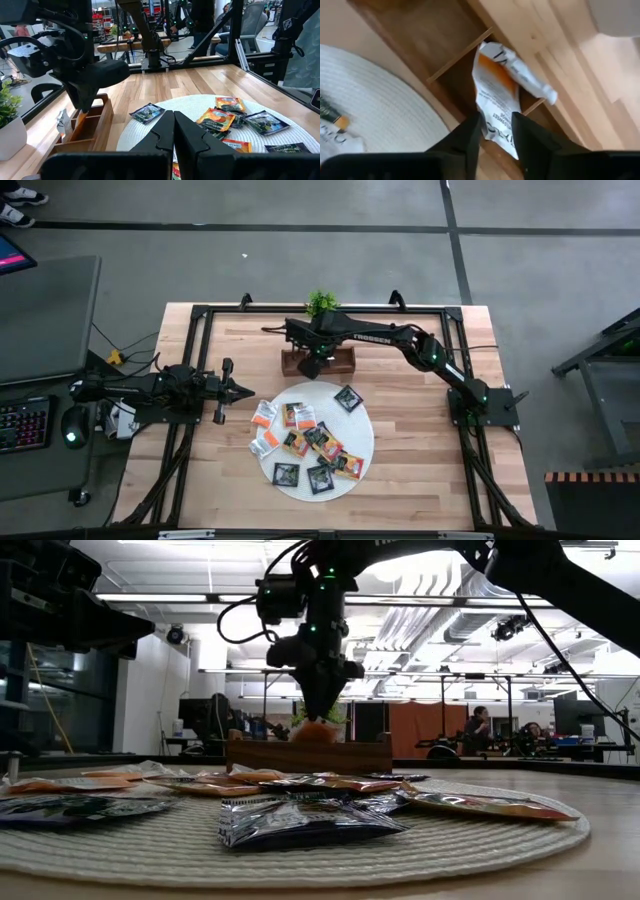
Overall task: Pick & Place Tea
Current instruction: Put the orange tea bag into the middle section of the wooden organizer
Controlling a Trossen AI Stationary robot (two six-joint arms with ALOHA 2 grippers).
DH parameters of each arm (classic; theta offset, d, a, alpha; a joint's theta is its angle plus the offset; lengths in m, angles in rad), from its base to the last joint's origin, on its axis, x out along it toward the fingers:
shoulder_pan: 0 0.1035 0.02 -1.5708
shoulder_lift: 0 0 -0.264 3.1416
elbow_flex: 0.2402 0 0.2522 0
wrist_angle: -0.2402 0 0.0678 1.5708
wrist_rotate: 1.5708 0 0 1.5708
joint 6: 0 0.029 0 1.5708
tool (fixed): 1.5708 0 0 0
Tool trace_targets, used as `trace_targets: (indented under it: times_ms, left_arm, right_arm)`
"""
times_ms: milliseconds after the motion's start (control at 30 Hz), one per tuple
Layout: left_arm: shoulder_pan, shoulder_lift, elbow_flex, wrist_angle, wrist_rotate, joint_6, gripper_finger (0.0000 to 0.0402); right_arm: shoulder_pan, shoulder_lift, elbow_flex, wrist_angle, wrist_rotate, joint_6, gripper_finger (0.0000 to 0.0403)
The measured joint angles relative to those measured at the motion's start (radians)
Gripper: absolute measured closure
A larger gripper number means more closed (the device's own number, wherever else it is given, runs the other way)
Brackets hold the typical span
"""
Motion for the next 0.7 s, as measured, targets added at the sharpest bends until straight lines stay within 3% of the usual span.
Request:
trace_targets:
  times_ms: [200,500,700]
  left_arm:
    - [0.000,0.000,0.000,0.000,0.000,0.000,0.0401]
    - [0.000,0.000,0.000,0.000,0.000,0.000,0.0401]
    - [0.000,0.000,0.000,0.000,0.000,0.000,0.0401]
  right_arm:
    - [-0.001,0.000,0.000,0.016,0.079,0.023,0.0264]
    - [-0.001,0.000,0.000,0.070,0.184,0.020,0.0264]
    - [-0.001,-0.005,0.000,0.080,0.198,-0.004,0.0263]
